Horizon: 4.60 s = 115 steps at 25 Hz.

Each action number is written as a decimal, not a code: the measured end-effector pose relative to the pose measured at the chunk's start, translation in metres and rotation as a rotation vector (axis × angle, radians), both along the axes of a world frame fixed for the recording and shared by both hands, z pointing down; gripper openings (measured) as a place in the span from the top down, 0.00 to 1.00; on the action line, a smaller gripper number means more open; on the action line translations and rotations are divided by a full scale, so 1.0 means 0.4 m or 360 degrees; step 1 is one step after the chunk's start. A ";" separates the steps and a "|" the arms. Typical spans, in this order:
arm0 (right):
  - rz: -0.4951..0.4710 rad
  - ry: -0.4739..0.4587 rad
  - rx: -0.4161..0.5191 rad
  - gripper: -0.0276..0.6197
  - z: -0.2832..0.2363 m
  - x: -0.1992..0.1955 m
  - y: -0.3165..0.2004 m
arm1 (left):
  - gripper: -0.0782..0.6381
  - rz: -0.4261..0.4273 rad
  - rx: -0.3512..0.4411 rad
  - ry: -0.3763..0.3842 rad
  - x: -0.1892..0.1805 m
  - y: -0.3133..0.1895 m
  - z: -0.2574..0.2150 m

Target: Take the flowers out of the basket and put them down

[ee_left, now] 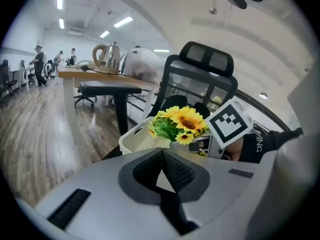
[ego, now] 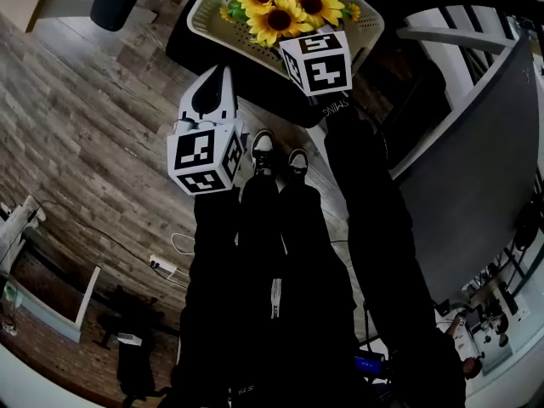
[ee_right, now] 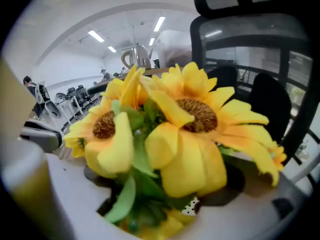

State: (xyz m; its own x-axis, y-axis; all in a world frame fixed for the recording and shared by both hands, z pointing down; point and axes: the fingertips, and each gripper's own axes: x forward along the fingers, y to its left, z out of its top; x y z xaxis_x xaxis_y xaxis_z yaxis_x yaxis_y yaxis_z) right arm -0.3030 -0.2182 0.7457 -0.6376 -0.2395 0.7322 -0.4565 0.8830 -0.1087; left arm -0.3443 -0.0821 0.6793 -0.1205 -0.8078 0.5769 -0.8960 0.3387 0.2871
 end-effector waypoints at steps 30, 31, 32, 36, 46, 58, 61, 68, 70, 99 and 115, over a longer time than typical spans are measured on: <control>0.0783 -0.0330 0.0314 0.19 -0.901 0.684 0.109 | 0.89 0.0368 0.0252 -0.0077 0.437 -0.034 -0.692; 0.0815 -0.0320 0.0331 0.19 -0.911 0.716 0.114 | 0.89 0.0400 0.0256 -0.0077 0.460 -0.039 -0.700; 0.0845 -0.0311 0.0346 0.19 -0.918 0.744 0.116 | 0.89 0.0431 0.0259 -0.0077 0.478 -0.046 -0.705; 0.0988 -0.0292 0.0391 0.19 -0.958 0.870 0.125 | 0.89 0.0554 0.0271 -0.0073 0.566 -0.076 -0.734; 0.1331 -0.0260 0.0518 0.19 -1.069 1.241 0.172 | 0.89 0.0864 0.0313 -0.0059 0.888 -0.118 -0.817; 0.1563 -0.0146 0.0514 0.19 -1.015 1.617 0.241 | 0.89 0.1122 0.0272 -0.0037 1.268 -0.126 -0.781; 0.1621 -0.0120 0.0489 0.19 -0.978 1.680 0.255 | 0.89 0.1173 0.0240 -0.0046 1.321 -0.126 -0.754; 0.1698 -0.0074 0.0403 0.19 -0.862 1.797 0.265 | 0.89 0.1274 0.0180 -0.0064 1.454 -0.135 -0.673; 0.1709 -0.0071 0.0380 0.19 -0.825 1.813 0.263 | 0.89 0.1298 0.0171 -0.0070 1.485 -0.139 -0.645; 0.1795 -0.0150 0.0162 0.19 -0.529 1.854 0.280 | 0.89 0.1454 0.0004 -0.0101 1.595 -0.094 -0.474; 0.1651 -0.0218 0.0195 0.19 -0.723 1.810 0.474 | 0.89 0.1417 0.0114 -0.0049 1.537 -0.023 -0.641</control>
State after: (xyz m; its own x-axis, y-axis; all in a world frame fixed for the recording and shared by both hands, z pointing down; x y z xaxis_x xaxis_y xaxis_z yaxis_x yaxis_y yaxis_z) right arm 0.4210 -0.0285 0.4564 -0.1531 -0.7828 0.6031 -0.9854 0.0750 -0.1527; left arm 0.2704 -0.0913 0.4228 0.5540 -0.6435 0.5282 -0.8260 -0.5040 0.2525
